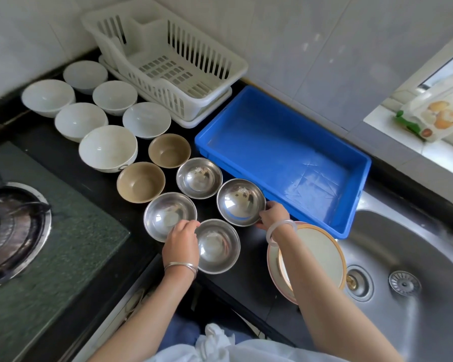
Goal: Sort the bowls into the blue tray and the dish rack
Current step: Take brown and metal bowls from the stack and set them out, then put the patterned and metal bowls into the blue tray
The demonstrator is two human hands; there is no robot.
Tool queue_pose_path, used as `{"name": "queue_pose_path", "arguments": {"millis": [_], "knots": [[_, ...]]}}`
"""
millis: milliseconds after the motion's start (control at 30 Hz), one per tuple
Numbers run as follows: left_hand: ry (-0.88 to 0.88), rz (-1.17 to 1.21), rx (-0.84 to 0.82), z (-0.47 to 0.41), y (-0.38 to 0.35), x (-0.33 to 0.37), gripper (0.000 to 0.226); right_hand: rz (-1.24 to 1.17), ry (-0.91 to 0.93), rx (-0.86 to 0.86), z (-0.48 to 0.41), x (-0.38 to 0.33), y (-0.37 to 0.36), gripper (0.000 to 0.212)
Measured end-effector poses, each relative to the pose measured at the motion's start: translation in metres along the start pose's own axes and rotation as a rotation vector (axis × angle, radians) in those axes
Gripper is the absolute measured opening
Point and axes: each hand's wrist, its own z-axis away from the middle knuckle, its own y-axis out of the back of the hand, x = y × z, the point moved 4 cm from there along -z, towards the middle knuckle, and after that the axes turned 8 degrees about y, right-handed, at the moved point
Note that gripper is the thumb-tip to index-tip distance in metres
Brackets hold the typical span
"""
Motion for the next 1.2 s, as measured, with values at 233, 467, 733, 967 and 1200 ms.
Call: {"name": "queue_pose_path", "arguments": {"millis": [233,467,733,967,1200], "knots": [[-0.034,-0.035,-0.023,-0.005,0.001,0.002,0.034,-0.007,0.035,0.001,0.005,-0.002,0.001,0.015],[-0.152,0.106,-0.062,-0.012,0.009,0.031,0.025,0.112,0.236,0.187,0.040,-0.006,0.035,0.035],[-0.290,0.164,-0.394,0.008,-0.029,0.100,0.024,0.176,0.216,0.588,0.091,0.058,0.107,0.031],[-0.332,0.001,-0.661,0.043,-0.068,0.130,0.042,0.009,-0.019,0.500,0.103,0.130,0.110,0.035],[-0.231,0.063,-0.607,0.049,-0.074,0.126,0.037,-0.093,-0.091,0.543,0.107,0.142,0.101,0.024]]}}
